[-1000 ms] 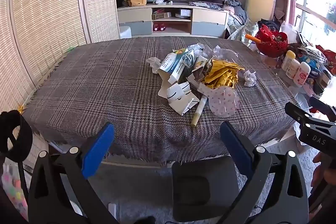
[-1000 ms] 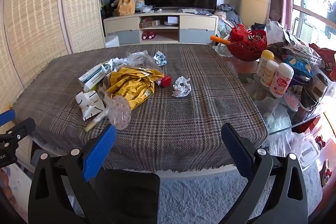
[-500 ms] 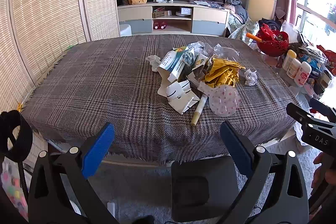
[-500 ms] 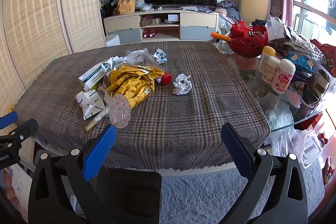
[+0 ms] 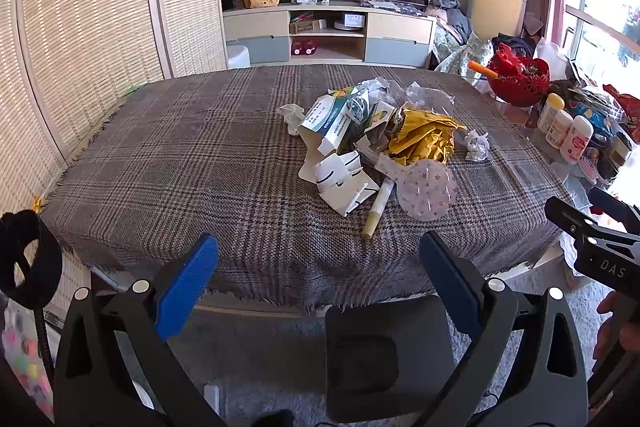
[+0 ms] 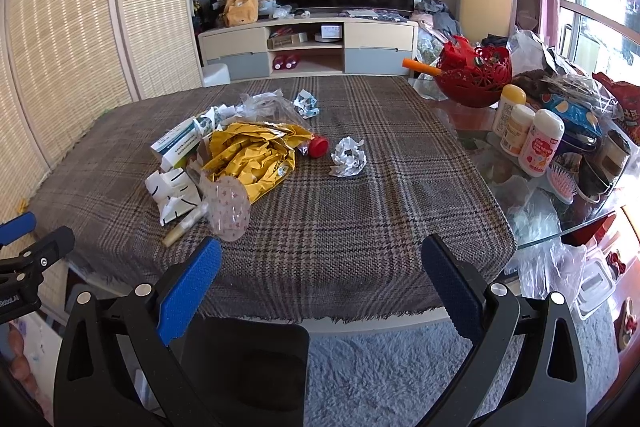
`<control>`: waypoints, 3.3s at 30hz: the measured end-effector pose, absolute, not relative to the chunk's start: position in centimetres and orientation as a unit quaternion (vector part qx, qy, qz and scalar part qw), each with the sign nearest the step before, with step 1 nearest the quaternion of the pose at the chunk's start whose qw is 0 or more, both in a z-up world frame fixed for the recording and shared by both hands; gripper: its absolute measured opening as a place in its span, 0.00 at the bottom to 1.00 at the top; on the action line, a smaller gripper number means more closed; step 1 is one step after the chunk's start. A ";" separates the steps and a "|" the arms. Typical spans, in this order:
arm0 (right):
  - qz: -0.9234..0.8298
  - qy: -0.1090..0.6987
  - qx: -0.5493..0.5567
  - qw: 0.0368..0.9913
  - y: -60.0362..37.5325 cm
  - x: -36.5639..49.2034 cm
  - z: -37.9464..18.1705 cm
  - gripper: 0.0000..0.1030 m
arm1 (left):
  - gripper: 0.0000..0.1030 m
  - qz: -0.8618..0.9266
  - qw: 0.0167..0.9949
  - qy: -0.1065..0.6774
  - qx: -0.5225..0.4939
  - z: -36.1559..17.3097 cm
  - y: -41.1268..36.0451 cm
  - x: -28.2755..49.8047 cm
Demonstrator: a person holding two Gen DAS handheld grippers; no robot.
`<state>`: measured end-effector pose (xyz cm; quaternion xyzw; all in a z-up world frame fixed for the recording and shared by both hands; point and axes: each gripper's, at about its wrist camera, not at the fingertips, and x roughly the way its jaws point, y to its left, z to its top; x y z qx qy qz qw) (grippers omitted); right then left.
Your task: Collect trash
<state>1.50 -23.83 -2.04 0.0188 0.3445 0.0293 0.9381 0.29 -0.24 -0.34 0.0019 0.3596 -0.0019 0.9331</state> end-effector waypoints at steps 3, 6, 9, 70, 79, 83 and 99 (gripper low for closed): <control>0.030 0.345 0.017 0.938 -23.8 1.5 -2.1 0.97 | 0.92 -0.001 0.933 0.359 0.002 -0.4 -0.3 0.2; 0.030 0.344 0.016 0.938 -23.7 1.4 -2.0 0.97 | 0.92 -0.001 0.933 0.359 0.002 -0.3 -0.3 0.2; 0.029 0.343 0.017 0.939 -23.7 1.5 -1.9 0.97 | 0.92 0.000 0.933 0.360 0.002 -0.4 -0.2 0.3; 0.108 0.432 0.077 0.892 -20.4 10.2 -6.6 0.94 | 0.92 0.012 0.907 0.421 0.029 -4.8 1.2 6.3; 0.140 0.454 0.073 0.877 -18.8 13.2 -8.4 0.86 | 0.92 0.009 0.900 0.435 0.034 -6.0 1.6 8.3; 0.155 0.468 0.088 0.866 -18.1 14.2 -9.6 0.78 | 0.92 0.005 0.898 0.439 0.034 -6.4 1.6 9.0; 0.190 0.449 0.096 0.868 -20.2 12.6 -8.7 0.30 | 0.76 -0.084 0.888 0.452 0.026 -7.6 -2.9 9.6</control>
